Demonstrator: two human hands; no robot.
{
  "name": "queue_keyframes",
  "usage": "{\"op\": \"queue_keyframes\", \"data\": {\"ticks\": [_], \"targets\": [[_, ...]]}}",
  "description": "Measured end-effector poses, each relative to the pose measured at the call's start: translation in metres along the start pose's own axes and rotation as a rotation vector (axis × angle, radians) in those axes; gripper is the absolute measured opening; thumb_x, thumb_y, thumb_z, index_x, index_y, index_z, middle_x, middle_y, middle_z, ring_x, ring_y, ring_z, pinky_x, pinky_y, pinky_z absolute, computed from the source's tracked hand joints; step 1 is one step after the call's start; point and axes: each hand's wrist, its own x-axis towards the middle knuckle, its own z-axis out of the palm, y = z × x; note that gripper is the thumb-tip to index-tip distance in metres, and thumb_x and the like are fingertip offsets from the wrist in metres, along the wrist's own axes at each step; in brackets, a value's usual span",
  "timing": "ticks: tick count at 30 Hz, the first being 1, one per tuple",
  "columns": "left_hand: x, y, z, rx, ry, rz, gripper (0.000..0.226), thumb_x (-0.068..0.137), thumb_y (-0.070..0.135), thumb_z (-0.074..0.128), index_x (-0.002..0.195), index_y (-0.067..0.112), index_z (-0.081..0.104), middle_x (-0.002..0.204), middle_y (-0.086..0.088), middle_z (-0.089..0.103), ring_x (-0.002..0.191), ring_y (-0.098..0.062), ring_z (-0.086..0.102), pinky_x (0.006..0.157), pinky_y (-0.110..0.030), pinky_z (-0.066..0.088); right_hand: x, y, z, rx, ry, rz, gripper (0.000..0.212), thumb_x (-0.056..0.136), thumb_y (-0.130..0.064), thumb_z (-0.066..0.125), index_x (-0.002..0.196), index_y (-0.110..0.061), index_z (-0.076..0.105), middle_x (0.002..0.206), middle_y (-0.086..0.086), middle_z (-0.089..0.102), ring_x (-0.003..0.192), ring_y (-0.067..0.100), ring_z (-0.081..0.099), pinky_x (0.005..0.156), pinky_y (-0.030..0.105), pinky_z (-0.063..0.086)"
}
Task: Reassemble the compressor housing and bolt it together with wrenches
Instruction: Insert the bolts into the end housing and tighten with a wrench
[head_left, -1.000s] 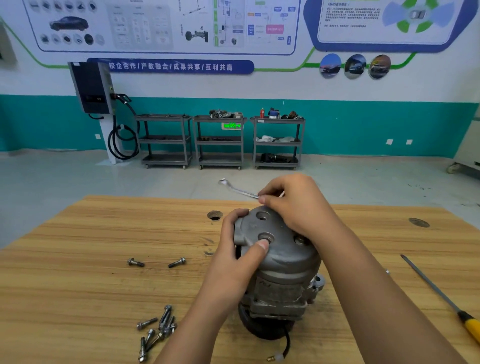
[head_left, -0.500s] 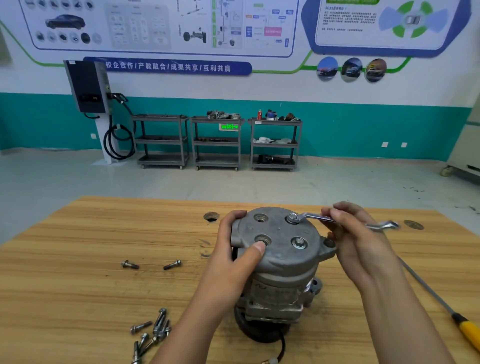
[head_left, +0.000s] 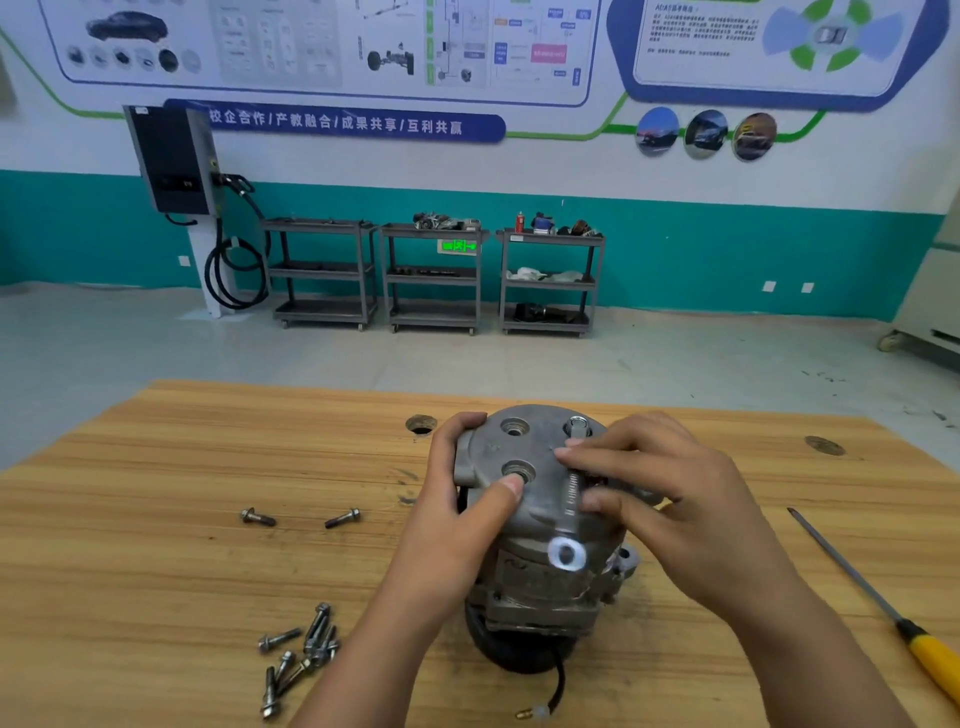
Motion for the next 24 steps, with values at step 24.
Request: {"op": "queue_keyframes", "data": {"ticks": [24], "targets": [[0.001,0.003,0.000,0.002,-0.037,-0.030,0.041,0.084,0.031,0.058,0.111,0.058,0.043,0.094,0.032,0.061,0.083,0.000,0.066,0.060,-0.015,0.050,0.033,0.061,0.013,1.170,0.242,0.939,0.007,0.072,-0.008,0.061,0.070,-0.014,0.059,0.068,0.002,0.068,0.065,0.016,0.063,0.064,0.031,0.046]]}}
